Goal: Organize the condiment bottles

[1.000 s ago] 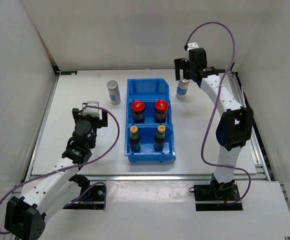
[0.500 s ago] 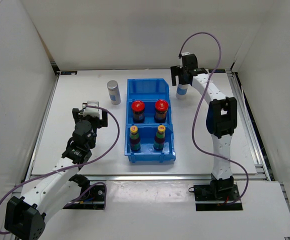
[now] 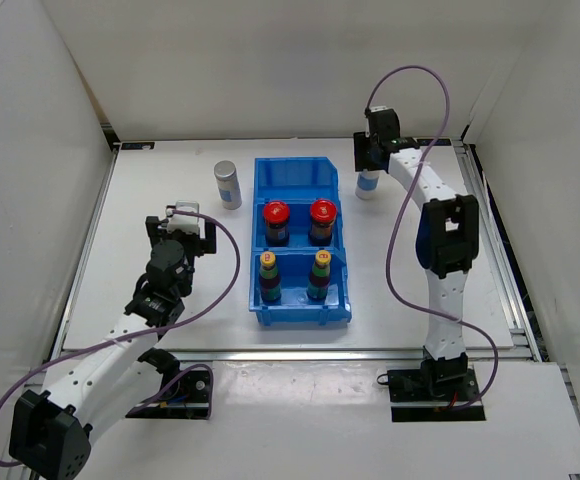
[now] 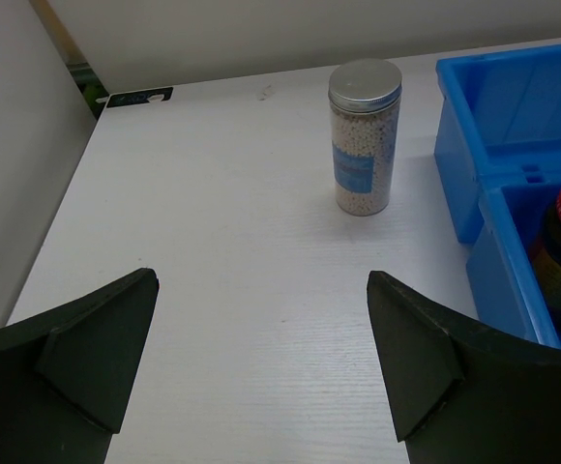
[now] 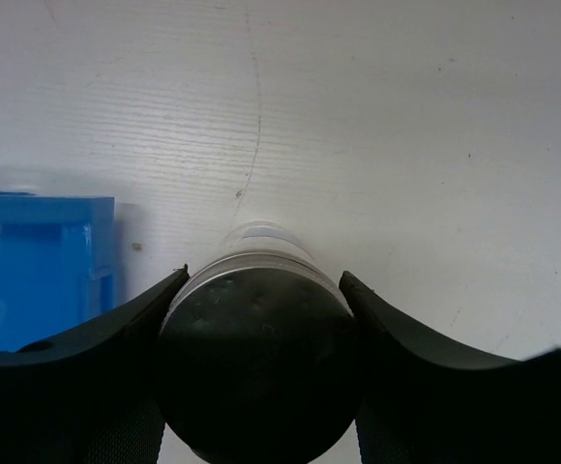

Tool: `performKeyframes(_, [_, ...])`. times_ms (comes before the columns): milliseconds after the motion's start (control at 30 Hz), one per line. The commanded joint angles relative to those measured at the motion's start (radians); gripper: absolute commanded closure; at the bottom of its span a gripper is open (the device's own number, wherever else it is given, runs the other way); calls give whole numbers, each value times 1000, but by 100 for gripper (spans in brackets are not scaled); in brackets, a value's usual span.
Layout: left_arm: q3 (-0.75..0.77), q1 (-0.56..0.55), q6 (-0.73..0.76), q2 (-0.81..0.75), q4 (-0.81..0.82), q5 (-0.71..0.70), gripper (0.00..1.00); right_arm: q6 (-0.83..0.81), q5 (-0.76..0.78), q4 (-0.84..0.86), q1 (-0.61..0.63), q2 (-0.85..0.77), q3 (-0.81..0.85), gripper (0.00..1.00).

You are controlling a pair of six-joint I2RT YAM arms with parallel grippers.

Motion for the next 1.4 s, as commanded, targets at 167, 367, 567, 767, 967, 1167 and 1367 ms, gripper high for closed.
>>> performKeyframes(167, [14,-4,-11,4,22,7,0,-59,-18,149,47,-229,16,84])
performKeyframes(367, [14,-13,-11,13,22,7,0,-137,-101,161,175,-223,59,82])
performKeyframes(567, [5,-13,-11,4,22,-2,0,-138,-112,152,255,-157,70,82])
performKeyframes(767, [5,-13,-11,4,32,-2,0,-116,-112,132,275,-103,70,82])
performKeyframes(967, [5,-13,-11,4,32,-2,0,-107,-48,88,275,-59,82,67])
performKeyframes(1167, [5,-13,-2,4,32,-2,0,-116,-48,31,275,-36,117,9])
performKeyframes(1367, [18,-13,-45,4,4,-40,0,-47,27,-46,261,-143,155,0])
